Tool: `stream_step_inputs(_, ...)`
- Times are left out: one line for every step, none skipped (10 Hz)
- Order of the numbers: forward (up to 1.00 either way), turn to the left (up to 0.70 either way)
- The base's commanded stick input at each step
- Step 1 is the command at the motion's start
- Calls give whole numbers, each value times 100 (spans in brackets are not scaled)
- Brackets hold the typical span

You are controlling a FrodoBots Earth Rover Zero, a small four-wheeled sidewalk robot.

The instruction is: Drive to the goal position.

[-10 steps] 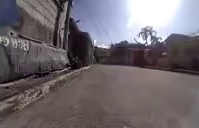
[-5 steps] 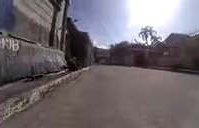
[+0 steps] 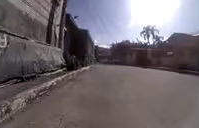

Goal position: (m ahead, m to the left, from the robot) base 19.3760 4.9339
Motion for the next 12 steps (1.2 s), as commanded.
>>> stream_step_inputs(85, -3)
stream_step_inputs(85, -3)
stream_step_inputs(85, -3)
stream_step_inputs(85, -3)
stream_step_inputs(85, -3)
stream_step_inputs(85, -3)
stream_step_inputs(85, -3)
stream_step_inputs(85, -3)
stream_step_inputs(85, -3)
stream_step_inputs(85, -3)
stream_step_inputs(85, -3)
stream_step_inputs(85, -3)
